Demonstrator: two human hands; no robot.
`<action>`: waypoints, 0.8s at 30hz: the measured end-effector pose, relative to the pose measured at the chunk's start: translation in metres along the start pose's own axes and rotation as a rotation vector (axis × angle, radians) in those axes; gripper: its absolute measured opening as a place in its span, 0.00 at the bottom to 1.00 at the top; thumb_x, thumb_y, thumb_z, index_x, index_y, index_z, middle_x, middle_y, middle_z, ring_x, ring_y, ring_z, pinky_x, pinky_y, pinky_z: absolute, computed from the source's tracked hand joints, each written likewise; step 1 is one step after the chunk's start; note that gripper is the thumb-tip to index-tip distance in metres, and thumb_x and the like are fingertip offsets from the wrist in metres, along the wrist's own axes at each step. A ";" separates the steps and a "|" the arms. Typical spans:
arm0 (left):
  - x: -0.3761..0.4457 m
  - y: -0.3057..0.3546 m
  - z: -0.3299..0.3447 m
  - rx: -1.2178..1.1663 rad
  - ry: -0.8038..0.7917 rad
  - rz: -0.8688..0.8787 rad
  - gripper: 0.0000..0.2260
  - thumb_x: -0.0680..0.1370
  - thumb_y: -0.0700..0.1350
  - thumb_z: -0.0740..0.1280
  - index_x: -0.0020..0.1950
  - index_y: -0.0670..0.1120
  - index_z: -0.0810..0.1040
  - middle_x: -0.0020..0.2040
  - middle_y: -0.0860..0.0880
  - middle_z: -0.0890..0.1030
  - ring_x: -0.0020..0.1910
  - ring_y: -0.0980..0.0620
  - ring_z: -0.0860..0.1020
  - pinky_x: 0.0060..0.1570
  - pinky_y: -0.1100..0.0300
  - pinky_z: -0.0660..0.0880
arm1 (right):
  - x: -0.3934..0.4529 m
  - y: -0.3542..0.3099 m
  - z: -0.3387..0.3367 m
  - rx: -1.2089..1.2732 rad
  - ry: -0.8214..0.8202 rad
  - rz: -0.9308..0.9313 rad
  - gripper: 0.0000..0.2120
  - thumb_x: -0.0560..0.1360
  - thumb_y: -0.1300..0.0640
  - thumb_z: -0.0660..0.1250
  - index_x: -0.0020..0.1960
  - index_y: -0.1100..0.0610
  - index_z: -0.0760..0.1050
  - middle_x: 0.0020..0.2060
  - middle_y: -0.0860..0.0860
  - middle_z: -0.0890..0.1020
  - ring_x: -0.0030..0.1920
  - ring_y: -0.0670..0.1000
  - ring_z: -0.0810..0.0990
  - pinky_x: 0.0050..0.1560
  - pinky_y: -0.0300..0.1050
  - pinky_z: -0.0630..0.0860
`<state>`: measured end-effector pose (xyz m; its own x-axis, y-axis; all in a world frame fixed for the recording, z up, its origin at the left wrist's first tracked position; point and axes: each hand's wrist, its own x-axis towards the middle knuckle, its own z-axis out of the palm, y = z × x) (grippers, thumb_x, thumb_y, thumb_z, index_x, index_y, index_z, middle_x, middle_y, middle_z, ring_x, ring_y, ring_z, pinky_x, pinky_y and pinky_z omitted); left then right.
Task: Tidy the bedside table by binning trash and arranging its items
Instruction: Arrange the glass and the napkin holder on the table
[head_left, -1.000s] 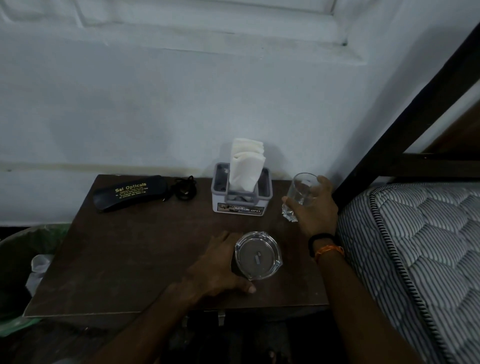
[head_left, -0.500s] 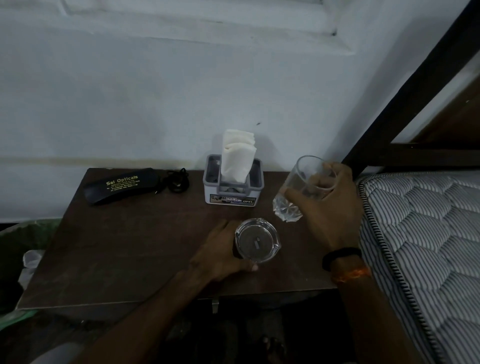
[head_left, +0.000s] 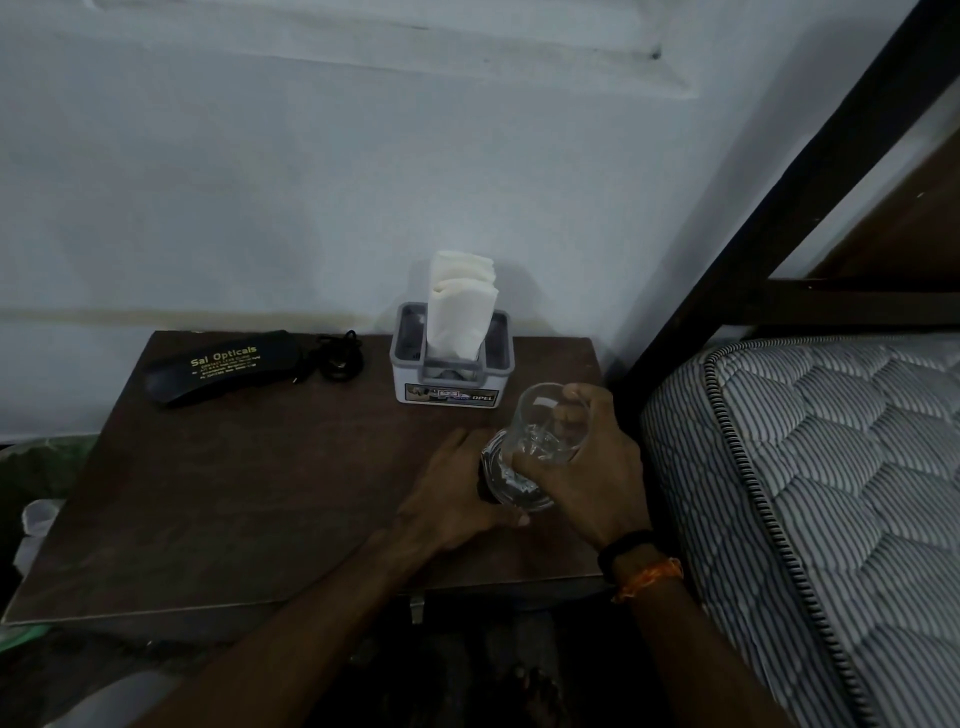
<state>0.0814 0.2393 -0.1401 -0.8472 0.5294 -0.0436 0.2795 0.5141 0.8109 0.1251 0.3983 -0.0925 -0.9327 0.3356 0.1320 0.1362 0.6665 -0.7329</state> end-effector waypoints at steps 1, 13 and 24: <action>0.000 0.000 0.000 -0.005 0.001 0.004 0.38 0.61 0.54 0.81 0.68 0.55 0.71 0.58 0.64 0.69 0.65 0.54 0.69 0.67 0.54 0.68 | 0.001 0.002 0.001 0.001 -0.006 0.001 0.38 0.60 0.48 0.80 0.65 0.47 0.64 0.51 0.41 0.75 0.50 0.44 0.78 0.47 0.34 0.75; 0.002 0.001 -0.002 0.015 -0.029 -0.018 0.39 0.59 0.56 0.81 0.67 0.52 0.70 0.58 0.59 0.71 0.60 0.55 0.71 0.61 0.50 0.73 | -0.003 0.013 0.006 0.163 -0.052 0.063 0.52 0.57 0.47 0.82 0.73 0.44 0.57 0.62 0.44 0.75 0.60 0.47 0.77 0.58 0.44 0.77; 0.000 -0.017 -0.036 0.013 0.022 -0.217 0.34 0.64 0.42 0.80 0.68 0.46 0.71 0.60 0.49 0.76 0.48 0.56 0.76 0.36 0.73 0.71 | -0.038 0.031 0.045 0.014 0.073 0.141 0.52 0.48 0.38 0.81 0.67 0.51 0.67 0.64 0.47 0.73 0.66 0.49 0.69 0.69 0.47 0.63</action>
<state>0.0603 0.2064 -0.1325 -0.8979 0.3906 -0.2030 0.0956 0.6231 0.7763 0.1500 0.3765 -0.1500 -0.8777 0.4734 0.0748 0.2591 0.5999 -0.7569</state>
